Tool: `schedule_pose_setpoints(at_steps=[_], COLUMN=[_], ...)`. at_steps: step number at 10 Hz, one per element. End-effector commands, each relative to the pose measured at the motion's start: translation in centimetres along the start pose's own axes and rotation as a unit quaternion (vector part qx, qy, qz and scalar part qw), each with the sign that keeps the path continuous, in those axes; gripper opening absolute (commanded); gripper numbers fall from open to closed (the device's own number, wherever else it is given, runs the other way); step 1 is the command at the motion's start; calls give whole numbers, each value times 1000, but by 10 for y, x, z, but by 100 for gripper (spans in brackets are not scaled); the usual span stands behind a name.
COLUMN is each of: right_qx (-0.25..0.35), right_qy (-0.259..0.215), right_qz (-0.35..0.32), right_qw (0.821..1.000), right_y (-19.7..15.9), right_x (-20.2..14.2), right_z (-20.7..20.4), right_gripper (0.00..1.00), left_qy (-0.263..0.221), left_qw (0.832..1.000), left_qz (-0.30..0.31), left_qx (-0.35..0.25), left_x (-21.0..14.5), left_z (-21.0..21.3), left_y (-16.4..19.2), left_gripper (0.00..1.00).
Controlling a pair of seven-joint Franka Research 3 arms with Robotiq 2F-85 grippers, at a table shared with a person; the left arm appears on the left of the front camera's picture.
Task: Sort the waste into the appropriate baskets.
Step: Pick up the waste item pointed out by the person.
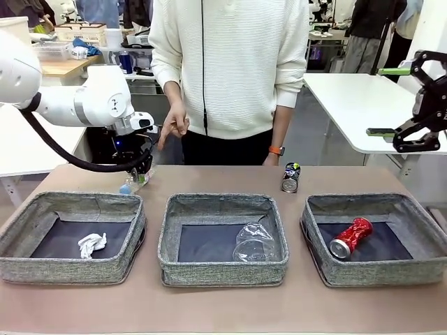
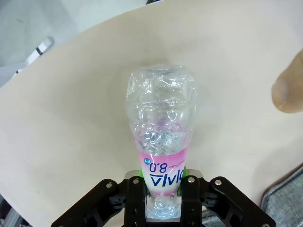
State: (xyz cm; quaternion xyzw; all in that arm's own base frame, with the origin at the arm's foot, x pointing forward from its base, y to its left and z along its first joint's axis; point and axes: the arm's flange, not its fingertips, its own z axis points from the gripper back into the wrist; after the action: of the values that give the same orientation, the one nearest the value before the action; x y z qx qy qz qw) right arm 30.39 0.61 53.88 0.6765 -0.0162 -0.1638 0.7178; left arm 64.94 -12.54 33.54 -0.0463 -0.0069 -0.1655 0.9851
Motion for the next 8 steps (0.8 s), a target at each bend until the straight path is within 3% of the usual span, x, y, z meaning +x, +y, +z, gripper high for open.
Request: schedule_pose_setpoints(at_steps=[1, 2, 3, 4, 5, 7, 8], right_qx=[10, 10, 10, 10, 10, 10, 10], right_qy=[4, 4, 4, 4, 4, 4, 4], right_qz=[10, 10, 10, 10, 10, 10, 10], right_qw=[1000, 1000, 1000, 1000, 1000, 1000, 1000], right_y=[2, 2, 2, 2, 2, 2, 2], right_x=[1, 1, 1, 1, 1, 1, 1], right_z=[-2, -2, -2, -2, -2, -2, -2], right_gripper=[100, 100, 100, 100, 100, 100, 100], left_qy=[-5, -8, -45, -71, -51, -42, -39], left_qw=[997, 994, 986, 975, 962, 908, 916], left_qz=[63, 104, 153, 210, 265, 410, 390], left_qx=[40, 37, 43, 16, -36, -77, -89], left_x=[-14, -26, -41, -60, -80, -123, -150], left_z=[16, 46, 89, 138, 180, 225, 231], left_y=[2, 6, 7, 8, 1, -41, -65], left_gripper=[0, 0, 0, 0, 0, 0, 0])
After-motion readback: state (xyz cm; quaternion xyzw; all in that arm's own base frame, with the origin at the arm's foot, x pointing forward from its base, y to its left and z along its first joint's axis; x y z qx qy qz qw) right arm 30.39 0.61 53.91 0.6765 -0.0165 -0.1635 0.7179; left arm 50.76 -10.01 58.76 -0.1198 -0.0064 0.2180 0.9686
